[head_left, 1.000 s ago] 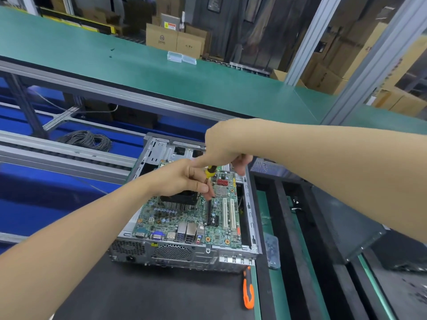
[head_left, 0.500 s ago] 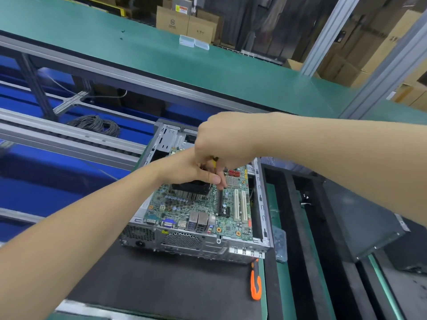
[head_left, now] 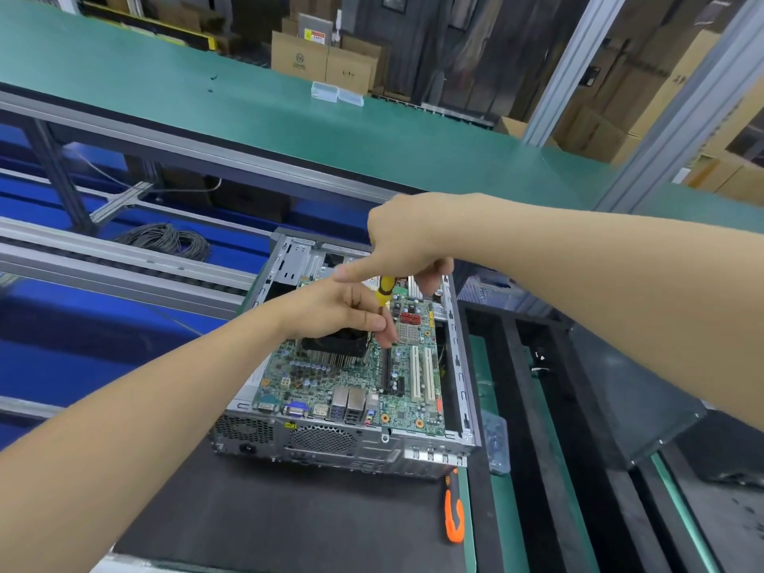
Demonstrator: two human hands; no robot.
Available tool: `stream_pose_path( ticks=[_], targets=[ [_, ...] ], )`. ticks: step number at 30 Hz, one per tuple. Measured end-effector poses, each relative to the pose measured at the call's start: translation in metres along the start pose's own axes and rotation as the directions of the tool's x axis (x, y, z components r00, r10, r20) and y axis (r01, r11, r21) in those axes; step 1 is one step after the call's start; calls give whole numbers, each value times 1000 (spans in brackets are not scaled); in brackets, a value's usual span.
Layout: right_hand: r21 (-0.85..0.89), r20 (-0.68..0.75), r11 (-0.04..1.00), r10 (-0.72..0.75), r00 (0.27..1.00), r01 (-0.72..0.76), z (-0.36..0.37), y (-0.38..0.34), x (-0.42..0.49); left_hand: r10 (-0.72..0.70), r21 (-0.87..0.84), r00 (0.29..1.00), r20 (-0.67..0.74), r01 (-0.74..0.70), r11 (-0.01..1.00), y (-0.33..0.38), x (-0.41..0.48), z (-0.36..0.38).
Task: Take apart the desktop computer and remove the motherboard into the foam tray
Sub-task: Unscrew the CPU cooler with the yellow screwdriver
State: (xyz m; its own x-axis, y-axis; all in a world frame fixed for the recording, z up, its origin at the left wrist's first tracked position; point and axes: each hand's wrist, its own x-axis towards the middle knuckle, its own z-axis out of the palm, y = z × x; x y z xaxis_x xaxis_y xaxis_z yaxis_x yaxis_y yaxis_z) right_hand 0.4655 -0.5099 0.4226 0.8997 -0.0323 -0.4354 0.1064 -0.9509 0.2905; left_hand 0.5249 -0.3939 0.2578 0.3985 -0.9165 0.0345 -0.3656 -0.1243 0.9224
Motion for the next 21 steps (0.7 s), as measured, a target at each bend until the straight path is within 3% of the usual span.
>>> stream_pose_path(
  ticks=[2, 3, 6, 11, 14, 17, 21],
  targets=[
    [3, 158, 993, 117, 981, -119, 0, -5, 2, -2, -108, 1000, -1, 2, 994, 1, 0, 2],
    [8, 171, 993, 113, 979, -116, 2, -6, 3, -2, -160, 1000, -4, 1, 987, 2, 0, 4],
    [165, 116, 985, 35, 993, -54, 6, -3, 10, -9, 8, 1000, -4, 9, 1000, -3, 2, 0],
    [-98, -20, 980, -174, 985, 171, 13, 6, 16, -12, 14, 1000, -8, 12, 1000, -2, 1, -1],
    [-207, -123, 904, -403, 907, 374, 16, 14, 16, 12, -37, 1000, 2, -12, 999, -4, 2, -2],
    [-326, -126, 791, -578, 806, 517, 16, 18, 18, -21, -45, 1000, 20, 22, 999, -5, 1, -3],
    [-508, -120, 618, -740, 662, 600, 17, 22, 22, -38, -63, 999, 11, 38, 997, -6, 0, -3]
  ],
)
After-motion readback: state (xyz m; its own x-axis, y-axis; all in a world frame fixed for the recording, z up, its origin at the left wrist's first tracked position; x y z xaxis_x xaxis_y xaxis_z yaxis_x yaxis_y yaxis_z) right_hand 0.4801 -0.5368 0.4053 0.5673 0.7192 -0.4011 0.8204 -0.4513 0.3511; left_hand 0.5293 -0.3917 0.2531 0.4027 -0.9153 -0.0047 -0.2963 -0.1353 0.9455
